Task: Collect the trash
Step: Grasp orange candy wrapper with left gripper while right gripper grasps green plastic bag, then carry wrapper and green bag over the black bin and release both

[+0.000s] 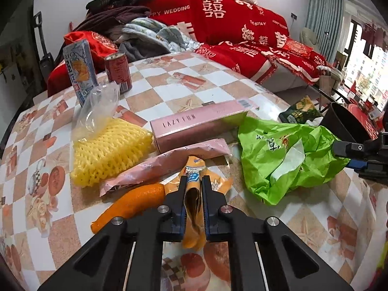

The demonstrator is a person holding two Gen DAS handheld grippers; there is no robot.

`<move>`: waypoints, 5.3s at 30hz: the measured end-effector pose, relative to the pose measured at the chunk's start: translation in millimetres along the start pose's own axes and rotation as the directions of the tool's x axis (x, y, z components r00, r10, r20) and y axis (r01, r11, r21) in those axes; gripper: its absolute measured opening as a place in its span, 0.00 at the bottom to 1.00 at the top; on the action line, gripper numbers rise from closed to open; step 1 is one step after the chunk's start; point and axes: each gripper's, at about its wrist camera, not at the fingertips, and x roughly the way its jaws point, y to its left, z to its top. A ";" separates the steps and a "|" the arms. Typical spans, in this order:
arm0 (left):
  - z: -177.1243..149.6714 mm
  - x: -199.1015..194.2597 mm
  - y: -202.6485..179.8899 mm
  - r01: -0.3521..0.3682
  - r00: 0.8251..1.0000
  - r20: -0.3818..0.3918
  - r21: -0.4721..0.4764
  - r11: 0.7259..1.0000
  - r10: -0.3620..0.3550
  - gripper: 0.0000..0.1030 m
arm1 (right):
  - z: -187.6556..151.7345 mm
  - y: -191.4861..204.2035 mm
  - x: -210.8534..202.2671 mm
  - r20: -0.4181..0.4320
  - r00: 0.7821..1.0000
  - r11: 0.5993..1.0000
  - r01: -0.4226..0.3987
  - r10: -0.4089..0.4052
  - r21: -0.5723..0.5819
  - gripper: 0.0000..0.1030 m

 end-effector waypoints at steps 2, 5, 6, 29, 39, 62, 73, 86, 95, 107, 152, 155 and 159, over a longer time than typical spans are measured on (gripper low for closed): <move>-1.4 -9.7 0.1 0.004 1.000 0.017 0.006 1.000 -0.004 1.00 | -5.0 6.8 -7.1 0.006 1.000 0.999 0.005 -0.004 -0.038 0.24; -2.7 -25.0 0.8 0.009 0.999 0.041 0.009 1.000 -0.010 1.00 | -9.4 15.2 -17.8 0.018 1.000 0.997 -0.004 0.006 -0.078 0.23; -3.2 -30.7 1.2 0.012 0.999 0.050 0.009 1.000 -0.012 1.00 | -11.5 18.9 -22.8 0.024 1.000 0.996 -0.008 0.011 -0.093 0.23; -14.2 -43.8 10.0 0.005 0.997 0.071 -0.042 0.999 -0.002 1.00 | -44.5 56.2 -127.7 0.179 0.983 0.953 0.022 0.033 -0.301 0.22; -8.1 -42.5 -6.7 -0.084 0.993 0.087 -0.002 0.996 0.083 1.00 | -48.4 52.9 -139.7 0.202 0.979 0.953 0.035 0.028 -0.301 0.22; -3.7 -13.3 -19.2 0.040 0.999 0.011 -0.101 0.994 -0.039 1.00 | -50.3 32.4 -153.8 0.226 0.974 0.967 0.028 0.031 -0.253 0.22; 6.6 28.3 -42.3 0.026 0.996 -0.077 -0.111 0.993 -0.035 1.00 | -52.0 20.5 -156.0 0.224 0.974 0.971 0.029 0.027 -0.239 0.22; 1.0 3.8 -42.9 0.054 0.998 -0.040 -0.056 0.997 -0.056 1.00 | -48.4 5.1 -172.8 0.276 0.961 0.977 0.033 0.028 -0.212 0.22; 11.0 -30.8 -71.0 0.125 0.992 0.018 -0.009 0.992 -0.125 0.98 | -41.0 -9.8 -196.1 0.339 0.941 0.979 0.061 0.009 -0.193 0.22; 52.2 -62.2 -150.9 0.230 0.967 0.093 0.092 0.969 -0.238 0.98 | -17.3 -36.4 -240.6 0.497 0.855 0.954 0.256 -0.148 -0.155 0.22; 84.0 43.3 -363.5 0.202 0.977 -0.013 0.389 0.899 -0.214 0.98 | 38.0 -143.6 -226.1 0.446 0.852 0.939 0.336 -0.274 -0.066 0.64; 85.8 38.9 -365.9 0.221 0.972 -0.008 0.374 0.901 -0.236 0.98 | 32.2 -147.5 -236.0 0.452 0.850 0.947 0.320 -0.269 -0.038 0.64; 87.8 28.8 -363.9 0.252 0.962 0.008 0.349 0.903 -0.272 0.98 | 25.3 -152.7 -247.7 0.468 0.845 0.955 0.296 -0.260 -0.004 0.67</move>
